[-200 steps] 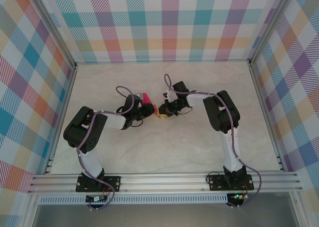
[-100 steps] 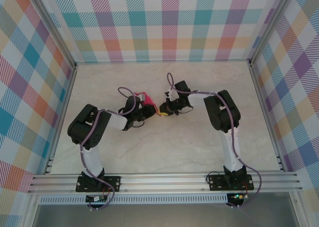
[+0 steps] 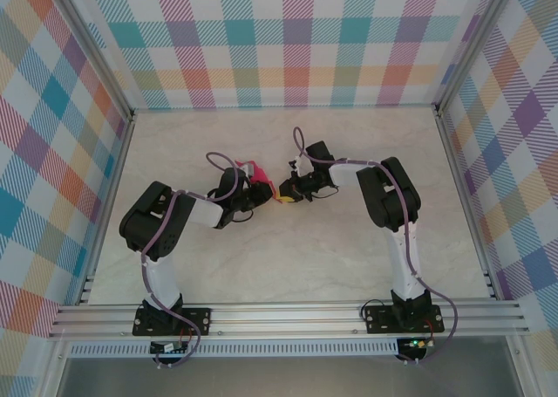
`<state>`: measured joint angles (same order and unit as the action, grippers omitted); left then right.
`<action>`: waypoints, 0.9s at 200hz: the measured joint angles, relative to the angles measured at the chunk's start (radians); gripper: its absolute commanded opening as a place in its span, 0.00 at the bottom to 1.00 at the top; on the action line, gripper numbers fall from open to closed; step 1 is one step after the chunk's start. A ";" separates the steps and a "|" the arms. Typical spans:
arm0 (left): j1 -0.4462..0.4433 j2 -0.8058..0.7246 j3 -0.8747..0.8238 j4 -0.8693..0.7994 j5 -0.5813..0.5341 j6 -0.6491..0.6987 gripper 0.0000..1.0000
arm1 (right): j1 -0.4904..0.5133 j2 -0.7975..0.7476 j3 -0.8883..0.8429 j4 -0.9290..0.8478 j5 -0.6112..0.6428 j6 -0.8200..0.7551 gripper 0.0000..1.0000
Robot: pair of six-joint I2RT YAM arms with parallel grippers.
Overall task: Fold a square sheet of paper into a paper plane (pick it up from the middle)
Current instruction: Fold the wing for the fifth time at the center of the table.
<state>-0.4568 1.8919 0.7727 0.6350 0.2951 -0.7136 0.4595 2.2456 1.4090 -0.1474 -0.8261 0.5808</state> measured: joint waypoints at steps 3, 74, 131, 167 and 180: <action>0.000 0.000 0.000 0.002 0.000 0.000 0.15 | 0.000 0.000 0.000 0.000 0.000 0.000 0.00; 0.000 0.019 0.000 -0.009 -0.026 0.000 0.09 | -0.001 0.002 0.001 0.000 -0.005 0.003 0.00; 0.000 0.031 0.043 -0.071 -0.028 -0.004 0.06 | -0.001 0.002 0.005 -0.005 -0.002 0.003 0.04; 0.000 0.031 0.063 -0.118 -0.036 -0.004 0.05 | 0.001 -0.010 0.005 -0.010 0.009 -0.002 0.17; 0.000 0.031 0.066 -0.126 -0.040 -0.005 0.05 | 0.002 -0.026 0.000 -0.015 0.041 -0.010 0.19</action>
<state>-0.4572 1.9224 0.8383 0.5091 0.2554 -0.7181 0.4614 2.2200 1.4090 -0.1623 -0.7853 0.5709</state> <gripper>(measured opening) 0.055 0.179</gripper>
